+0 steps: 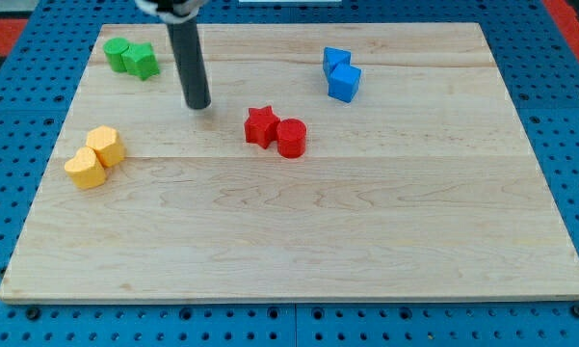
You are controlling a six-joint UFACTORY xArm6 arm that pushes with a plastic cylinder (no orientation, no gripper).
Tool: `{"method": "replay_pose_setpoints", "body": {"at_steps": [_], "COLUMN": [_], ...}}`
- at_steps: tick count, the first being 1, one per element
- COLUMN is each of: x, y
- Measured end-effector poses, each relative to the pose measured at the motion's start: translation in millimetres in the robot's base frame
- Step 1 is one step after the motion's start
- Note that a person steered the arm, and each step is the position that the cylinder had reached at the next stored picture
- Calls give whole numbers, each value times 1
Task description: Place the red circle right to the red star
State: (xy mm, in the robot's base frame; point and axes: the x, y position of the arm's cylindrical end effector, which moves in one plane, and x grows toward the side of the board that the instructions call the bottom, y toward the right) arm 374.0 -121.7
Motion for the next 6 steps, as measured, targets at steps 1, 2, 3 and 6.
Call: {"method": "replay_pose_setpoints", "body": {"at_steps": [1,2,3,6], "x": [25,46,84,74], "y": [53,67,71,191]}}
